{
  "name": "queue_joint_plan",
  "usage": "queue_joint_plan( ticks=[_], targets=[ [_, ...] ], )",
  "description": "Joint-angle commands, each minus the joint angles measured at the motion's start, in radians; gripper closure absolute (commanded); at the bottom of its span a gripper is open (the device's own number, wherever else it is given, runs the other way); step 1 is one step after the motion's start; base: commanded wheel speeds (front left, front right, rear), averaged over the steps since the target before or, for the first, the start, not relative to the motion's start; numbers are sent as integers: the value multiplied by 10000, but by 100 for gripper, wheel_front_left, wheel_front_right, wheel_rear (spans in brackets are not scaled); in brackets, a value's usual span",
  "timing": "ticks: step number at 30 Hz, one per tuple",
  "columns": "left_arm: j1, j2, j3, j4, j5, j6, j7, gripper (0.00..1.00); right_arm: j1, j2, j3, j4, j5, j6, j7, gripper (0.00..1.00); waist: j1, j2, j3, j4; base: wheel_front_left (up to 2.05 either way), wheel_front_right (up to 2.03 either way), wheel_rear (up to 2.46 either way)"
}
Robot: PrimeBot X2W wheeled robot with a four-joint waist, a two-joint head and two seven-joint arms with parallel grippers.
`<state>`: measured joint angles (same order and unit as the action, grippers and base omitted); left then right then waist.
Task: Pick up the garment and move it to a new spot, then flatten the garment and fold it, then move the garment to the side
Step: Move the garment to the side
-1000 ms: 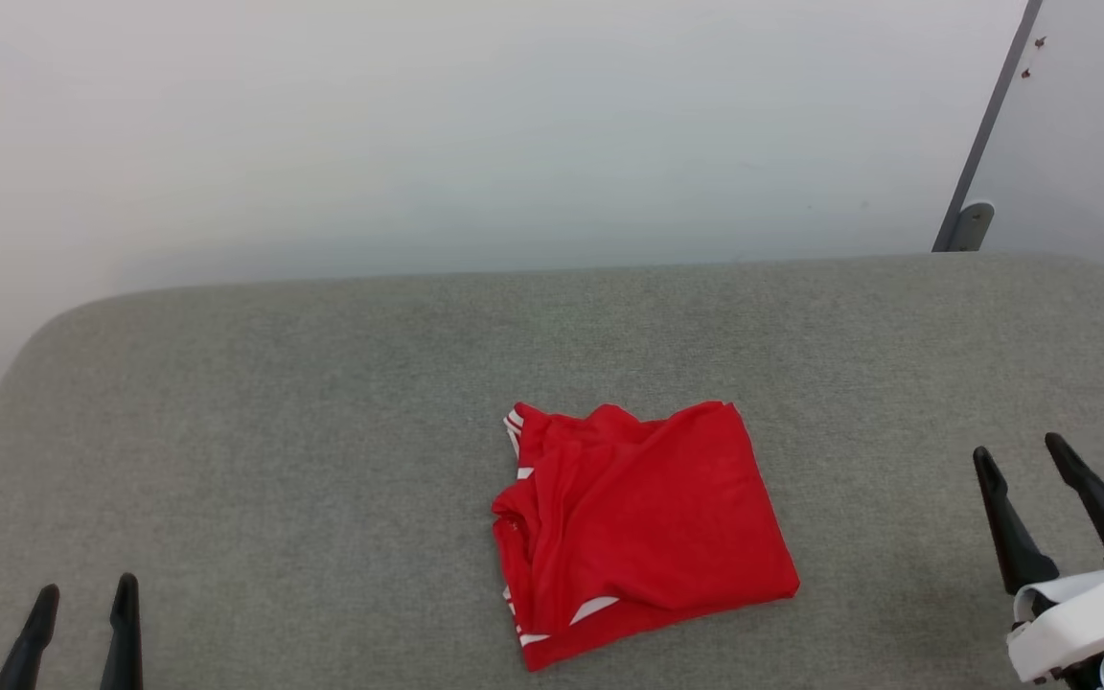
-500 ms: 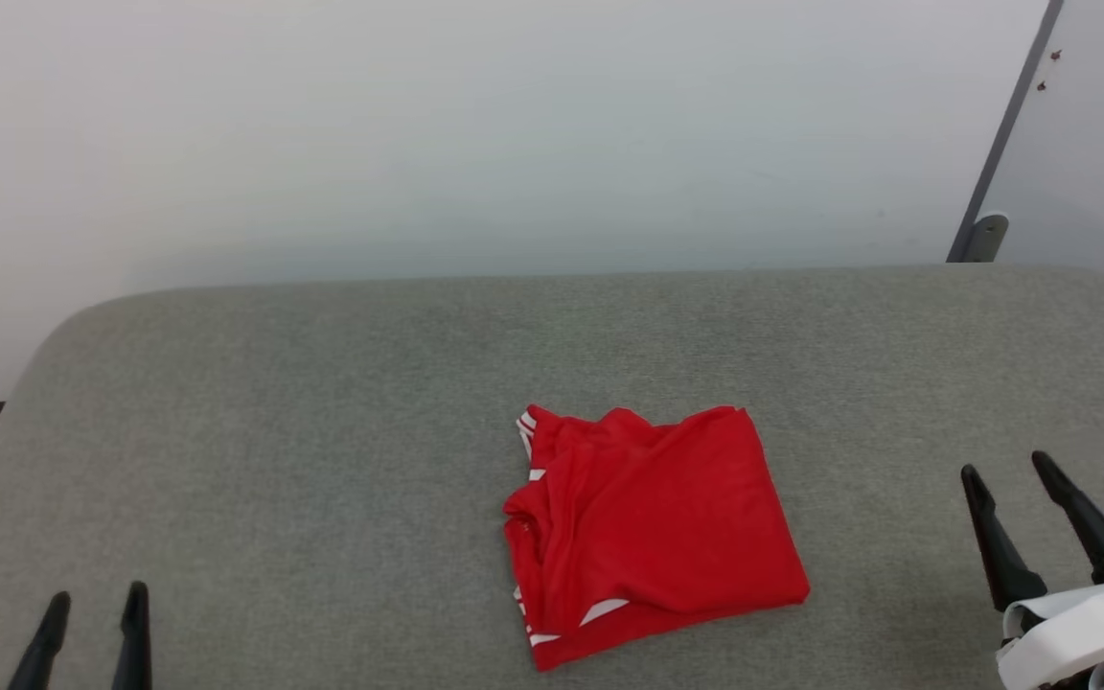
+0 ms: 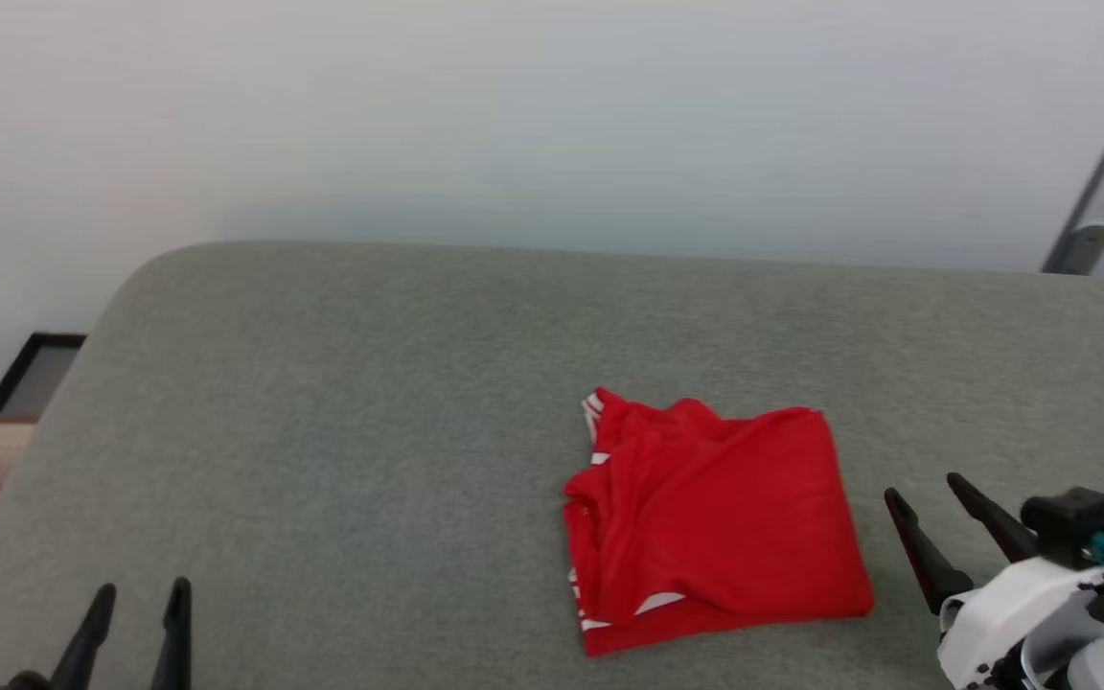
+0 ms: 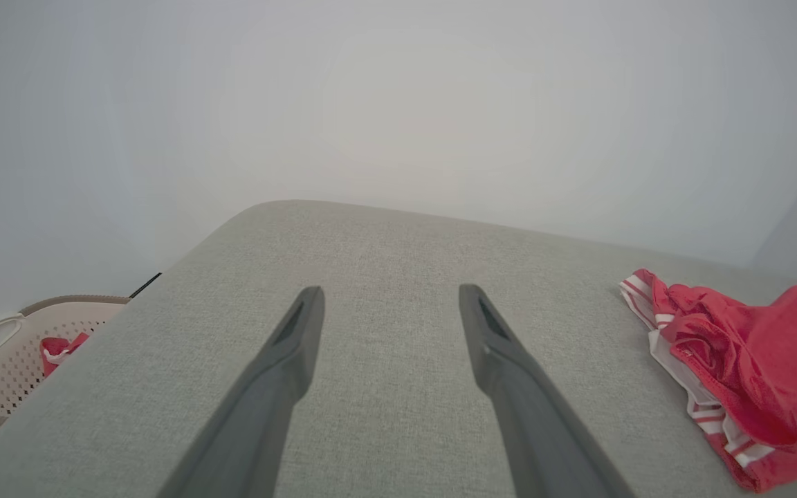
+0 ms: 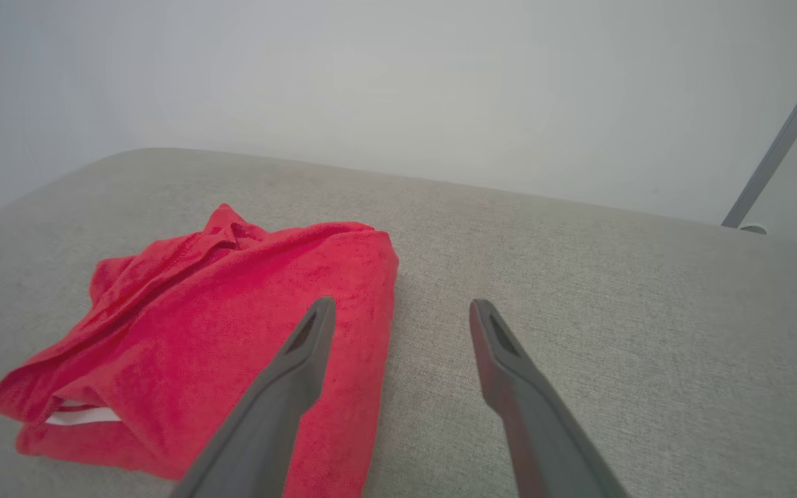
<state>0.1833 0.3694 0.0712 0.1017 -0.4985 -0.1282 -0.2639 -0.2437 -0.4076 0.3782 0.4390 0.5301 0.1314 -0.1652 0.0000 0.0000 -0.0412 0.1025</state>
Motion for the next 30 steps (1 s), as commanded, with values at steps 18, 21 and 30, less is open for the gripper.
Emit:
queue_joint_plan(
  ticks=[18, 21, 30],
  targets=[
    [-855, -165, -730, 235, -162, -40, 5, 0, -2400, 135, 1140, 3165, 1631, -17, 3021, 0, 0, 0, 1368, 1852, 0, 0, 0],
    [-934, -221, -756, 256, -170, -40, 5, 0, -2593, 255, 1242, 3568, 1937, -17, 3793, 0, 0, 0, 1473, 1917, 0, 0, 0],
    [-1091, -331, -779, 296, -181, -40, 5, 0, -3072, 208, 1626, 3580, 2574, -15, 4885, 100, 0, 0, 1606, 1904, 0, 0, 0]
  ],
)
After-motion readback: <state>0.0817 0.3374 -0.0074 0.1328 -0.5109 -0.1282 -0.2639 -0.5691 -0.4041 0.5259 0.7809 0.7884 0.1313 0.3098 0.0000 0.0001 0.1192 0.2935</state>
